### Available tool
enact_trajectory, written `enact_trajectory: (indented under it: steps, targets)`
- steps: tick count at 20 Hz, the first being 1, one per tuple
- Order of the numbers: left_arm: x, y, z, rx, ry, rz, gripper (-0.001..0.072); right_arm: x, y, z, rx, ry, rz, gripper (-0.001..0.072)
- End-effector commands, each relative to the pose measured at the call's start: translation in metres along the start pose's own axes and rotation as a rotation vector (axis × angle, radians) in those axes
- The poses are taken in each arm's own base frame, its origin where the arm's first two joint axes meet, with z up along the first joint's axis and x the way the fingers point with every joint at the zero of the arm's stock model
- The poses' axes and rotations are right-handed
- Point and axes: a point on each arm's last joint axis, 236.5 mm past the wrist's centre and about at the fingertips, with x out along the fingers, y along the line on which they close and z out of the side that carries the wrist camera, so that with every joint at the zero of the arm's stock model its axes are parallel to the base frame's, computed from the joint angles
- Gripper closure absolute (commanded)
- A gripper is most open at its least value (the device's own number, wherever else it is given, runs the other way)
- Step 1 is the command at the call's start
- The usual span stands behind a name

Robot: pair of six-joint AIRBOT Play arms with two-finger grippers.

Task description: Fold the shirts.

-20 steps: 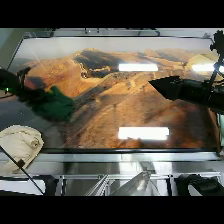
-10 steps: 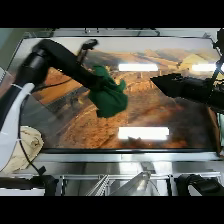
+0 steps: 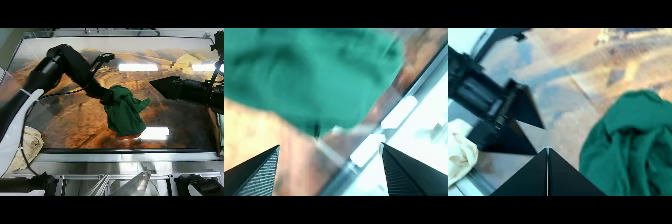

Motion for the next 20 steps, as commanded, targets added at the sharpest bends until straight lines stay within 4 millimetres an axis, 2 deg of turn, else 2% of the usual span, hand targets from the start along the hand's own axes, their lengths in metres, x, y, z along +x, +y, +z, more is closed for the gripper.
enact_trajectory:
  steps: [1,2,3,4,5,8,11,12,13,14,16,18,19,20]
  targets:
    - [-0.006,0.02,-0.049,-0.178,0.033,-0.023,-0.0004,-0.012,-0.059,-0.044,0.14,0.176,-0.246,0.0694]
    - [0.003,0.018,-0.057,-0.236,-0.001,-0.069,-0.0004,-0.019,-0.086,-0.061,0.143,0.248,-0.353,0.0693]
    - [0.013,0.017,-0.063,-0.287,-0.034,-0.103,-0.0003,-0.022,-0.102,-0.077,0.127,0.323,-0.407,0.0646]
    - [0.025,0.017,-0.067,-0.328,-0.064,-0.125,-0.0004,-0.02,-0.111,-0.09,0.128,0.387,-0.42,0.0325]
    - [0.038,0.018,-0.072,-0.369,-0.084,-0.139,-0.0003,-0.013,-0.116,-0.099,0.135,0.429,-0.41,0.0083]
    - [0.079,0.014,-0.09,-0.446,-0.054,-0.168,-0.0004,0.018,-0.131,-0.127,0.196,0.532,-0.346,0.0072]
    - [0.116,0.007,-0.095,-0.477,-0.012,-0.182,-0.0002,0.049,-0.142,-0.152,0.274,0.597,-0.265,0.0073]
    - [0.126,0.005,-0.097,-0.483,0.01,-0.189,0.0009,0.058,-0.149,-0.157,0.295,0.599,-0.263,0.0102]
    - [0.135,0.003,-0.099,-0.481,0.038,-0.191,0.0016,0.064,-0.159,-0.16,0.309,0.594,-0.279,0.0216]
    - [0.143,0.001,-0.101,-0.479,0.068,-0.198,0.0016,0.07,-0.169,-0.162,0.318,0.583,-0.297,0.0249]
    - [0.153,-0.001,-0.098,-0.468,0.095,-0.203,0.0016,0.075,-0.185,-0.164,0.339,0.573,-0.321,0.0247]
    - [0.156,-0.004,-0.093,-0.455,0.119,-0.218,0.0022,0.07,-0.198,-0.159,0.384,0.563,-0.331,0.0247]
    - [0.153,-0.006,-0.096,-0.44,0.151,-0.238,0.0271,0.062,-0.204,-0.155,0.406,0.557,-0.327,0.0246]
    - [0.147,-0.006,-0.098,-0.428,0.167,-0.256,0.0597,0.052,-0.211,-0.15,0.436,0.545,-0.318,0.0247]
